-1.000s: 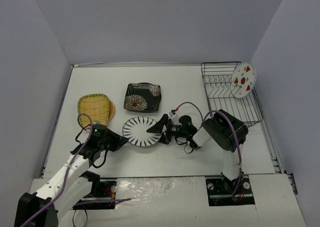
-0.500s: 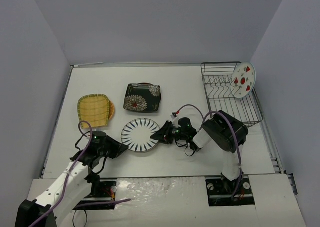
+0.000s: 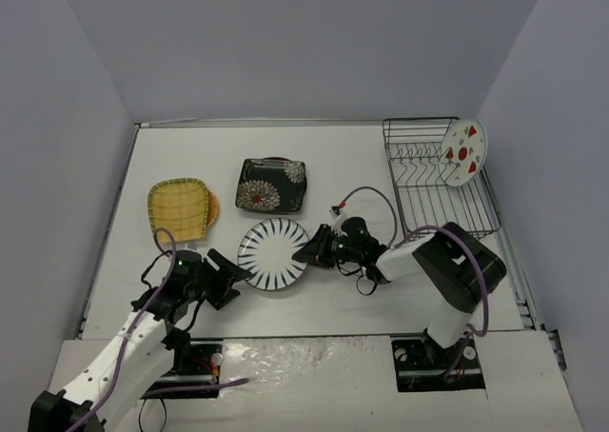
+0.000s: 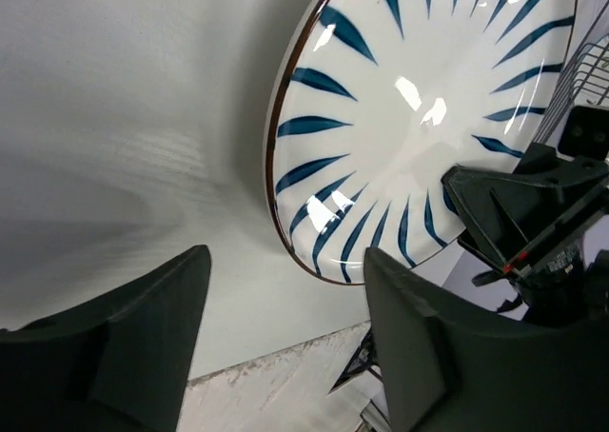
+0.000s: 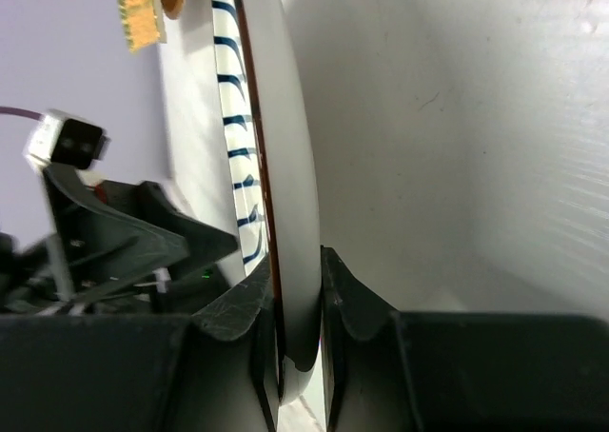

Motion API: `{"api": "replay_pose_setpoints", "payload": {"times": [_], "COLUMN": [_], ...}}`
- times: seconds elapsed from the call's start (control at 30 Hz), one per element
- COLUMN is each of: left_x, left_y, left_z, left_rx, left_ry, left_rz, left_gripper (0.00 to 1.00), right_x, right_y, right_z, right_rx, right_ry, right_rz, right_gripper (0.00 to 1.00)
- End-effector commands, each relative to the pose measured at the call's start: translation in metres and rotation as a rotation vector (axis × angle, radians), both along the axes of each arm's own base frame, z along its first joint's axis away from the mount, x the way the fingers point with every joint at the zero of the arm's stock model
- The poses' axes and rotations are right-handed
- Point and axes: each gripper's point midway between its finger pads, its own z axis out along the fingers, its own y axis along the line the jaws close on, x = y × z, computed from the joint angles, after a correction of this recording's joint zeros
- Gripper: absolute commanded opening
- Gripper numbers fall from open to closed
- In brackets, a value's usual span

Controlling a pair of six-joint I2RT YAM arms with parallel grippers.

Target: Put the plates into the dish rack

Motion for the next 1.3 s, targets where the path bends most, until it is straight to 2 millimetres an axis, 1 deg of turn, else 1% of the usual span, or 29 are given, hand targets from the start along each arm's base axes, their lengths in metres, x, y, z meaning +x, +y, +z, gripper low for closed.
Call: {"api": "replay_pose_setpoints", "payload": {"times": [0.0,0.07,0.1,0.17,0.23,0.27,0.33,0.37,0.4,0.47,0.53,0.57,0.6,0.67,0.7,0.8,0.87,0.9,0.93,1.0,1.03,1.07,1.13,1.2,1.27], "left_x": [0.014,0.015,0.016,0.020,0.023,0.024,0.029,0.034,0.037,0.040,0.048,0.052,0.053,0.059,0.062,0.070,0.078,0.078,0.083,0.087,0.091,0.093,0.095,0.099,0.099], "left_y": [-0.002,0.000,0.000,0.002,0.007,0.012,0.018,0.020,0.022,0.028,0.038,0.044,0.049,0.056,0.060,0.065,0.063,0.064,0.061,0.059,0.056,0.056,0.056,0.054,0.055], "left_z": [0.041,0.046,0.050,0.064,0.075,0.074,0.084,0.096,0.103,0.102,0.111,0.113,0.110,0.115,0.114,0.121,0.119,0.119,0.116,0.112,0.108,0.106,0.097,0.093,0.092], "left_rx": [0.017,0.036,0.046,0.072,0.119,0.154,0.229,0.258,0.285,0.358,0.461,0.512,0.558,0.620,0.658,0.717,0.739,0.746,0.752,0.760,0.758,0.770,0.781,0.776,0.774], "left_ry": [-0.108,-0.121,-0.132,-0.170,-0.193,-0.180,-0.210,-0.240,-0.256,-0.237,-0.268,-0.275,-0.267,-0.274,-0.275,-0.305,-0.325,-0.327,-0.341,-0.346,-0.347,-0.352,-0.344,-0.350,-0.343], "left_rz": [-0.030,-0.037,-0.040,-0.054,-0.060,-0.058,-0.089,-0.102,-0.111,-0.144,-0.175,-0.192,-0.209,-0.232,-0.241,-0.270,-0.296,-0.305,-0.328,-0.356,-0.375,-0.396,-0.413,-0.403,-0.401], "left_gripper": [0.66,0.74,0.78,0.84,0.85,0.86,0.89,0.91,0.93,0.96,0.97,0.97,0.97,0.97,0.97,0.97,0.97,0.97,0.97,0.97,0.97,0.97,0.97,0.97,0.97], "right_x": [0.026,0.033,0.034,0.042,0.048,0.050,0.061,0.066,0.071,0.077,0.096,0.104,0.111,0.123,0.129,0.144,0.159,0.159,0.168,0.177,0.185,0.190,0.207,0.220,0.234], "right_y": [0.010,-0.001,-0.007,-0.025,-0.040,-0.050,-0.072,-0.082,-0.093,-0.119,-0.156,-0.174,-0.191,-0.221,-0.237,-0.276,-0.314,-0.314,-0.331,-0.347,-0.360,-0.365,-0.390,-0.410,-0.425], "right_z": [0.101,0.115,0.125,0.147,0.171,0.185,0.203,0.211,0.218,0.229,0.259,0.273,0.283,0.297,0.304,0.314,0.320,0.320,0.323,0.330,0.332,0.336,0.340,0.337,0.326], "right_rx": [0.019,-0.074,-0.118,-0.228,-0.299,-0.343,-0.444,-0.488,-0.532,-0.638,-0.698,-0.730,-0.762,-0.855,-0.885,-0.980,-1.055,-1.060,-1.097,-1.143,-1.175,-1.212,-1.254,-1.290,-1.317], "right_ry": [-0.352,-0.414,-0.454,-0.546,-0.596,-0.639,-0.696,-0.720,-0.737,-0.779,-0.823,-0.843,-0.859,-0.893,-0.891,-0.880,-0.856,-0.858,-0.859,-0.876,-0.870,-0.890,-0.898,-0.900,-0.880], "right_rz": [0.026,0.003,0.004,-0.025,-0.064,-0.070,-0.126,-0.148,-0.168,-0.193,-0.290,-0.336,-0.371,-0.422,-0.462,-0.544,-0.621,-0.619,-0.651,-0.678,-0.694,-0.689,-0.726,-0.742,-0.736], "right_gripper": [0.00,0.00,0.00,0.00,0.00,0.00,0.00,0.00,0.00,0.00,0.00,0.00,0.00,0.00,0.00,0.00,0.00,0.00,0.00,0.00,0.00,0.00,0.00,0.00,0.00]}}
